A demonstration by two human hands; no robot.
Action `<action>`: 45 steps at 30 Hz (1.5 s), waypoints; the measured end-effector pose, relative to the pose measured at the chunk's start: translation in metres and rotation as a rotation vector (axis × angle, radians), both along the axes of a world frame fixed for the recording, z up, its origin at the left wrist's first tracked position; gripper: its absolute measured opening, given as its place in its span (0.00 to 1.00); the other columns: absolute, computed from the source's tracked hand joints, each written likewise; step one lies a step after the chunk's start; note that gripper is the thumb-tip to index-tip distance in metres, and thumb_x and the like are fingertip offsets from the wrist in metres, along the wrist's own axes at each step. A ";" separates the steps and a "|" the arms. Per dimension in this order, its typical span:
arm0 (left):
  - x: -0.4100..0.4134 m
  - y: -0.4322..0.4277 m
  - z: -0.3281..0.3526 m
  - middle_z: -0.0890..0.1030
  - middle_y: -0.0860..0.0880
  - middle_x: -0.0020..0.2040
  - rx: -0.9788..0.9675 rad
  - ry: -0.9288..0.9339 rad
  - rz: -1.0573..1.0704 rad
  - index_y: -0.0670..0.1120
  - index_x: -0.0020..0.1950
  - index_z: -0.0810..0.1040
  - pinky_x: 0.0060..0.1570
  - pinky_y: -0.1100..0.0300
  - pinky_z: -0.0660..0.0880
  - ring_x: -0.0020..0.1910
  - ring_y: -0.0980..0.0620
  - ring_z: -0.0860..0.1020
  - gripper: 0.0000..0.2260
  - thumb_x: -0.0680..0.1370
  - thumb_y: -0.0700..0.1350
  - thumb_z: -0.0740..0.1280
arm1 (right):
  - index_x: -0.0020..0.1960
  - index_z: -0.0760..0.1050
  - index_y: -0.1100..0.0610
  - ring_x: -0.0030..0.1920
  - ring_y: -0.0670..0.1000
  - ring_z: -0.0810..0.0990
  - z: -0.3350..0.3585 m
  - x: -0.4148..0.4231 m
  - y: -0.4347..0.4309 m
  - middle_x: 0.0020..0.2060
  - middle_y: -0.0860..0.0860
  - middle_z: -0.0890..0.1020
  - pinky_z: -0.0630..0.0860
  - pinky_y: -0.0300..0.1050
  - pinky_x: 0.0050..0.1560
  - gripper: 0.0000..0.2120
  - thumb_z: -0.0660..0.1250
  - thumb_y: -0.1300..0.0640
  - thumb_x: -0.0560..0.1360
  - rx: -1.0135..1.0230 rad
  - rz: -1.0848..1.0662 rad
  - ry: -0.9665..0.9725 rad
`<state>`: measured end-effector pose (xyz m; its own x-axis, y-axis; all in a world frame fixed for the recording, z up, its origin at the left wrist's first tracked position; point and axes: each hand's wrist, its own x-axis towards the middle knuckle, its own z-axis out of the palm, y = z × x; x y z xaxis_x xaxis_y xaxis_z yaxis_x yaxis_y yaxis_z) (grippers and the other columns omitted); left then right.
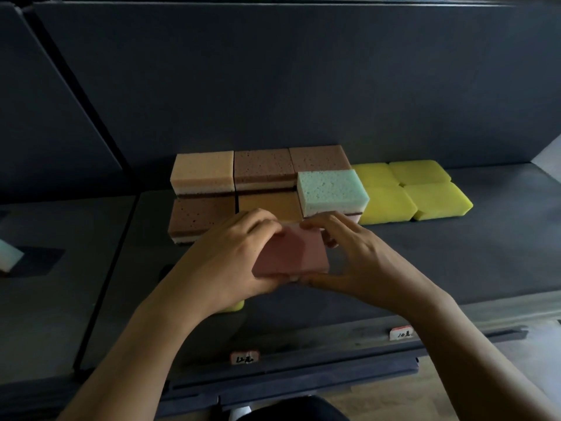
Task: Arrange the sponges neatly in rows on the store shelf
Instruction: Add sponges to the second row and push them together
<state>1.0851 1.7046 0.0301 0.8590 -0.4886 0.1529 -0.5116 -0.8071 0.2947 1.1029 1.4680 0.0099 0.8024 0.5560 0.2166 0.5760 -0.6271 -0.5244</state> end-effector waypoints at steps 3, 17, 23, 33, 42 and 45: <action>0.000 0.003 0.004 0.70 0.57 0.64 -0.027 -0.015 0.013 0.50 0.67 0.71 0.56 0.61 0.72 0.59 0.57 0.73 0.30 0.69 0.62 0.69 | 0.70 0.69 0.50 0.59 0.41 0.74 0.006 0.004 -0.007 0.64 0.41 0.73 0.77 0.42 0.57 0.33 0.68 0.34 0.71 0.032 -0.024 -0.007; 0.008 0.013 0.013 0.72 0.58 0.62 -0.008 -0.092 0.074 0.52 0.64 0.74 0.55 0.68 0.61 0.58 0.60 0.69 0.27 0.68 0.62 0.70 | 0.66 0.75 0.54 0.67 0.54 0.72 -0.009 0.040 -0.002 0.64 0.51 0.77 0.71 0.52 0.62 0.26 0.77 0.57 0.69 -0.117 -0.244 -0.378; 0.018 0.015 0.015 0.70 0.58 0.64 -0.001 -0.084 0.095 0.53 0.65 0.72 0.57 0.65 0.65 0.61 0.59 0.70 0.27 0.69 0.62 0.69 | 0.63 0.77 0.52 0.63 0.53 0.74 -0.012 0.043 0.001 0.61 0.49 0.79 0.67 0.44 0.58 0.21 0.74 0.62 0.71 -0.121 -0.288 -0.424; 0.032 0.013 0.020 0.69 0.56 0.67 0.011 -0.099 0.178 0.52 0.67 0.71 0.58 0.50 0.75 0.64 0.54 0.70 0.27 0.70 0.57 0.71 | 0.62 0.78 0.52 0.62 0.53 0.77 -0.022 0.045 0.000 0.61 0.49 0.80 0.67 0.44 0.62 0.19 0.73 0.62 0.73 -0.073 -0.306 -0.461; 0.045 0.007 0.010 0.67 0.54 0.71 0.014 -0.062 0.211 0.51 0.69 0.71 0.63 0.60 0.65 0.69 0.54 0.68 0.26 0.73 0.48 0.73 | 0.62 0.78 0.52 0.62 0.50 0.75 -0.023 0.045 0.000 0.61 0.48 0.79 0.64 0.41 0.63 0.17 0.71 0.63 0.75 -0.040 -0.309 -0.442; 0.046 0.005 0.009 0.66 0.55 0.73 0.013 -0.054 0.217 0.52 0.70 0.70 0.62 0.63 0.60 0.70 0.54 0.67 0.26 0.74 0.48 0.73 | 0.62 0.78 0.52 0.62 0.51 0.76 -0.023 0.045 -0.001 0.61 0.49 0.80 0.64 0.41 0.64 0.16 0.71 0.62 0.75 -0.045 -0.309 -0.442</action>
<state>1.1312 1.7093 0.0387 0.9350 -0.2950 0.1967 -0.3399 -0.9037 0.2603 1.1482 1.4674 -0.0133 0.7676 0.3251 0.5524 0.5210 -0.8184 -0.2423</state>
